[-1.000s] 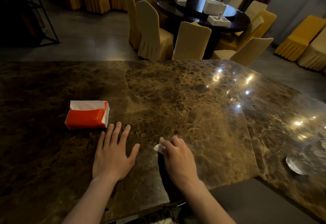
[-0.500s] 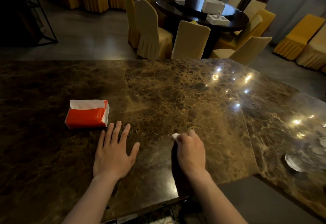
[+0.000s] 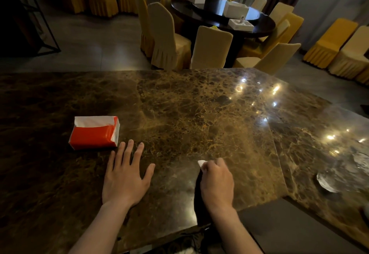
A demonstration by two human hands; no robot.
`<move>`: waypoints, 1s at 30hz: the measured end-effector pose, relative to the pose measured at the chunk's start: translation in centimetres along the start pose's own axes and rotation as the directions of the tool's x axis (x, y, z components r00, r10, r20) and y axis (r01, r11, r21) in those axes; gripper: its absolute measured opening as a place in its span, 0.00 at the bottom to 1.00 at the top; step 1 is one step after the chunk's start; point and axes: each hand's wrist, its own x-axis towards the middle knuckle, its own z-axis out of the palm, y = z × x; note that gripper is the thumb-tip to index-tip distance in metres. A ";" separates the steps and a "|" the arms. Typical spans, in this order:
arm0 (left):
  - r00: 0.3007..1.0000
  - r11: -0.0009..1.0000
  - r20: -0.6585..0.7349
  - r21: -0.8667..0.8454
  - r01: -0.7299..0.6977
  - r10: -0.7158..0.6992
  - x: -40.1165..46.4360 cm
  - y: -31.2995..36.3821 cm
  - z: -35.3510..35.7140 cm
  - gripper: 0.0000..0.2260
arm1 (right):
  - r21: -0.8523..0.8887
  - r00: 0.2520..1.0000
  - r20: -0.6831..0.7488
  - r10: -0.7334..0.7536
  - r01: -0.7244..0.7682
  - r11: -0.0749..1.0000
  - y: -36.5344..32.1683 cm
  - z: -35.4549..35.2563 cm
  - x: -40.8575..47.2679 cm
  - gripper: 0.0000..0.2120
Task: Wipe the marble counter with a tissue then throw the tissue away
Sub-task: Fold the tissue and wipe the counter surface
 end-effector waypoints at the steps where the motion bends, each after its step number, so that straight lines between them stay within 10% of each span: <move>1: 1.000 1.000 0.004 0.006 -0.002 0.002 0.0 0.0 -0.1 0.36 | 0.016 0.999 0.019 -0.041 0.041 0.999 -1.4 0.5 -0.8 0.06; 8: 0.999 1.000 0.033 0.020 -0.003 0.003 0.0 0.1 -0.7 0.34 | 0.122 0.926 0.174 -0.334 0.317 0.941 -4.2 1.8 -4.3 0.03; 20: 1.000 1.000 0.028 -0.015 -0.003 0.003 -0.1 0.1 -0.8 0.34 | -0.013 0.993 -0.043 0.114 -0.114 0.993 1.1 0.2 1.0 0.08; 30: 1.000 1.000 0.002 0.000 -0.017 0.017 0.1 -0.2 -0.1 0.35 | 0.073 0.948 0.114 -0.297 0.290 0.954 -1.7 0.9 -5.1 0.07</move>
